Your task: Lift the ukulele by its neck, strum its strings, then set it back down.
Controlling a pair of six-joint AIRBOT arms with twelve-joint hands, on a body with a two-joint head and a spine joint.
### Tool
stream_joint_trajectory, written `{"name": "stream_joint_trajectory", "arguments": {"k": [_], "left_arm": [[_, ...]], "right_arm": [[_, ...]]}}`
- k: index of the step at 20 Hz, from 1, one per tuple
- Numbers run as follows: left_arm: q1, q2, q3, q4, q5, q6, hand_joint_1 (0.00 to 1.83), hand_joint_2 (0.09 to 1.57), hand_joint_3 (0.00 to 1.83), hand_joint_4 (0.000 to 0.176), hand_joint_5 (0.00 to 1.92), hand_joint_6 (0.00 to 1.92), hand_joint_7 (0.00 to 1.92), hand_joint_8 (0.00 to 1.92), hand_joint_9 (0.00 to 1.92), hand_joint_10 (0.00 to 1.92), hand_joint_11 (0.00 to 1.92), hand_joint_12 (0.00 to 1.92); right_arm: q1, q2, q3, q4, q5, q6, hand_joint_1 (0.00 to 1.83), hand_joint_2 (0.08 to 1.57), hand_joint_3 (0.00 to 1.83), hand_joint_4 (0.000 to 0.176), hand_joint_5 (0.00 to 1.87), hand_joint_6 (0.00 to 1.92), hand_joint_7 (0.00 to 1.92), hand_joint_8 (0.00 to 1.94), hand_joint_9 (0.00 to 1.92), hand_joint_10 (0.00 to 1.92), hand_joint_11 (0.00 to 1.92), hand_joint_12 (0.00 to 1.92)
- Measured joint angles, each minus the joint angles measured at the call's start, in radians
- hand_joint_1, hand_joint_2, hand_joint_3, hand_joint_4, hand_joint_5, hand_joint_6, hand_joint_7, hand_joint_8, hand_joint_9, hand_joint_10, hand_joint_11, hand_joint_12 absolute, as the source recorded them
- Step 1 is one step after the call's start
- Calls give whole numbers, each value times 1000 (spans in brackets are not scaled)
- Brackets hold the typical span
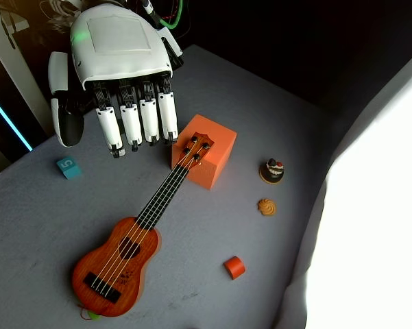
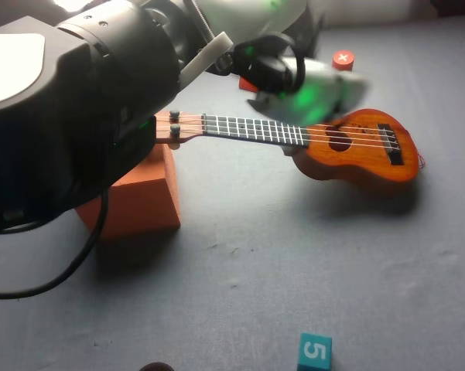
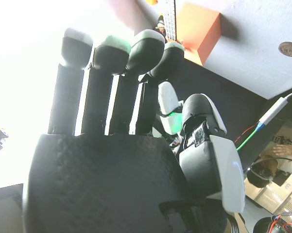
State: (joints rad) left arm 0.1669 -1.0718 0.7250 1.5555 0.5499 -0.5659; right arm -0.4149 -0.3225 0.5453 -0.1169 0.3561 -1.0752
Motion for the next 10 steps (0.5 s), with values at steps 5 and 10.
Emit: {"name": "stream_joint_trajectory", "arguments": {"k": [5,10], "left_arm": [[-1,-5,4,3,16,12,0,1211,14,29,0,0,0,0,0,0,0,0],[18,-36,3,-1,113,16,0,1189,2,17,0,0,0,0,0,0,0,0]], "right_arm": [[0,-2,0,-7,6,0,0,1171,31,0,34,9,31,12,0,0,0,0],[0,-2,0,-8,6,-1,0,1177,28,0,38,10,36,11,0,0,0,0]]}}
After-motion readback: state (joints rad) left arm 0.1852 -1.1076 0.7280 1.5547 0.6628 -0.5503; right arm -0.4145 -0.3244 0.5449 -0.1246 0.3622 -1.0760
